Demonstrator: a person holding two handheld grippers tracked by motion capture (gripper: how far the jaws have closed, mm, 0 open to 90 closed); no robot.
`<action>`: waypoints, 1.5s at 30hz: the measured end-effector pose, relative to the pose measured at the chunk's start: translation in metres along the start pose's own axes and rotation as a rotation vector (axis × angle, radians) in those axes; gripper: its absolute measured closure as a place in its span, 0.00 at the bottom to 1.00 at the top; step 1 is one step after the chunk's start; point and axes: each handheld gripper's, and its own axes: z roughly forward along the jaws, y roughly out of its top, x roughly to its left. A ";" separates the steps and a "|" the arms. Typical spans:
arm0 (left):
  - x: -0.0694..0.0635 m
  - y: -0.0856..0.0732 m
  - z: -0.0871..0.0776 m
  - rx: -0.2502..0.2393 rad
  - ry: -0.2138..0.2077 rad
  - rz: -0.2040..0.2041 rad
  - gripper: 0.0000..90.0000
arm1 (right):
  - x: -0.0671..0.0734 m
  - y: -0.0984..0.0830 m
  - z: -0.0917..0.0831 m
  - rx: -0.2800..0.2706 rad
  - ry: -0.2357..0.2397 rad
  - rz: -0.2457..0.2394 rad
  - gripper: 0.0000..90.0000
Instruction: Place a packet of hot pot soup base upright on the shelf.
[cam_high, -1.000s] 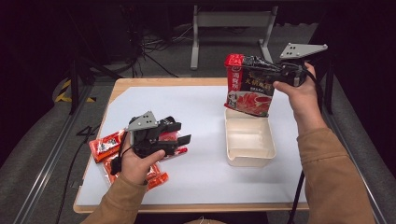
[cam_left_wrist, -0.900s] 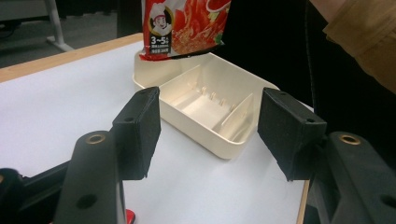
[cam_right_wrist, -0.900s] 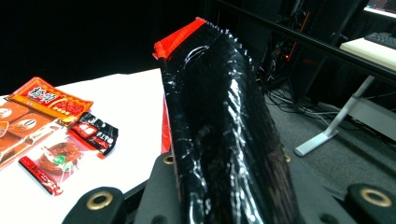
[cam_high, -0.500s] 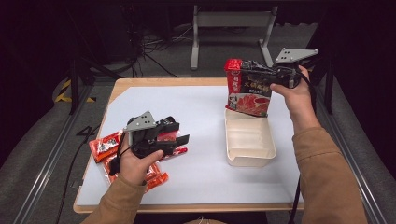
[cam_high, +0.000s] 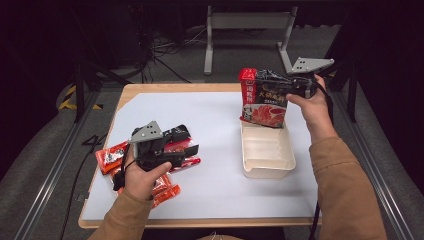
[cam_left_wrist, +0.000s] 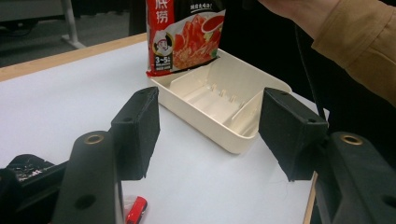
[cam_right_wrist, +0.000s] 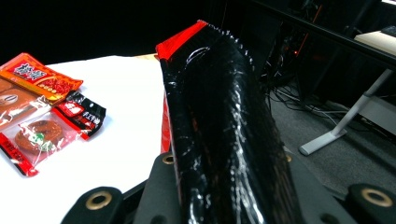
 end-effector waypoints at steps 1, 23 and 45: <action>0.000 0.000 0.000 0.000 0.001 0.001 0.44 | 0.000 -0.001 0.001 0.003 0.001 -0.001 0.85; 0.000 0.000 0.002 -0.003 -0.005 -0.002 0.43 | 0.006 -0.018 0.010 0.039 0.016 -0.004 0.83; 0.000 0.001 0.003 0.006 -0.002 0.007 0.42 | 0.005 -0.054 0.003 0.051 -0.005 0.086 0.82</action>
